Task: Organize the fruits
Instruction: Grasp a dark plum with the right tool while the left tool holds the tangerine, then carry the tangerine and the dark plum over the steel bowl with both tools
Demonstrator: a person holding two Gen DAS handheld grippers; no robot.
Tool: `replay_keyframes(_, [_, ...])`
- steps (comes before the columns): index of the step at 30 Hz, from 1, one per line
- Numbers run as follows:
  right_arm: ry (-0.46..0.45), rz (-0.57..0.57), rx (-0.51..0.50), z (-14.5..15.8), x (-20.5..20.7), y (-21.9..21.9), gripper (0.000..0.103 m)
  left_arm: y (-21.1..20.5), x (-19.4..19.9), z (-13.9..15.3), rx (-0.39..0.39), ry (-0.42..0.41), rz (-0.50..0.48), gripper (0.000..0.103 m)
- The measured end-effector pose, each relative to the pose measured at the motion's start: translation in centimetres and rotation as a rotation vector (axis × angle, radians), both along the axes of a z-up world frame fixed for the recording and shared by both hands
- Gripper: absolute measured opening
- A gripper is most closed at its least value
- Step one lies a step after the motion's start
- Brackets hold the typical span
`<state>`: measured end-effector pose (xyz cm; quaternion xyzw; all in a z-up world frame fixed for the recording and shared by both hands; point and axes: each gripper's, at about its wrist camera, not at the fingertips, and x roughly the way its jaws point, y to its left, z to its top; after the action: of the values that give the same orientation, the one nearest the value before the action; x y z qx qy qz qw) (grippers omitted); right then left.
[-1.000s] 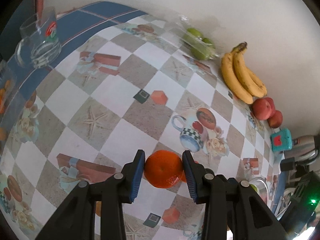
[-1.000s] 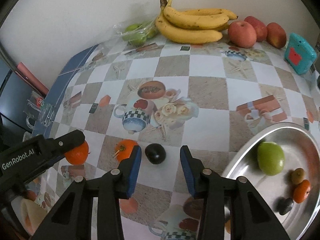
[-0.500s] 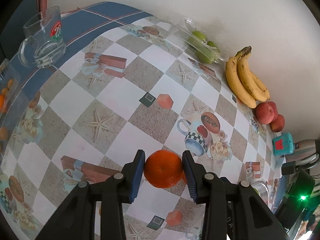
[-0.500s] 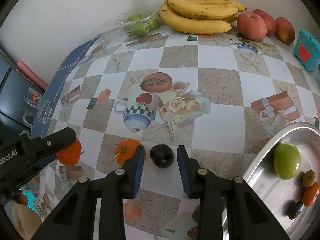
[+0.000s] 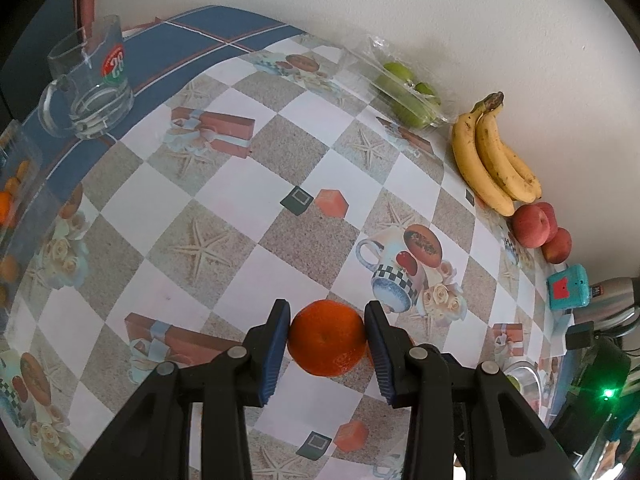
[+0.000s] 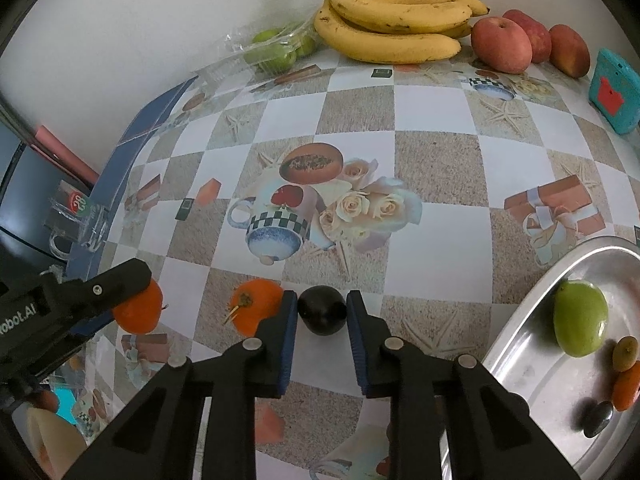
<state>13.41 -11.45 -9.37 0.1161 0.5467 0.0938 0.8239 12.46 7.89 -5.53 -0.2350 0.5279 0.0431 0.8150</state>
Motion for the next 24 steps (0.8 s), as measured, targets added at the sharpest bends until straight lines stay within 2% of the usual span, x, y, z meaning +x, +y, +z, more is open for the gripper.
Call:
replay_keyframes(7, [-0.026, -0.005, 0.028, 1.5, -0.5, -0.4, 0.026, -0.1, -0.1, 0.6, 0.017, -0.017, -0.007, 0.041])
replay_keyframes(17, [-0.044, 0.005, -0.009, 3.7, -2.4, -1.2, 0.026, -1.1, -0.3, 1.4, 0.044, -0.039, -0.032, 0.041])
replay_keyframes(24, [-0.05, -0.031, -0.008, 5.1, -4.2, -3.1, 0.026, -2.7, -0.6, 1.7, 0.072, -0.045, -0.078, 0.041])
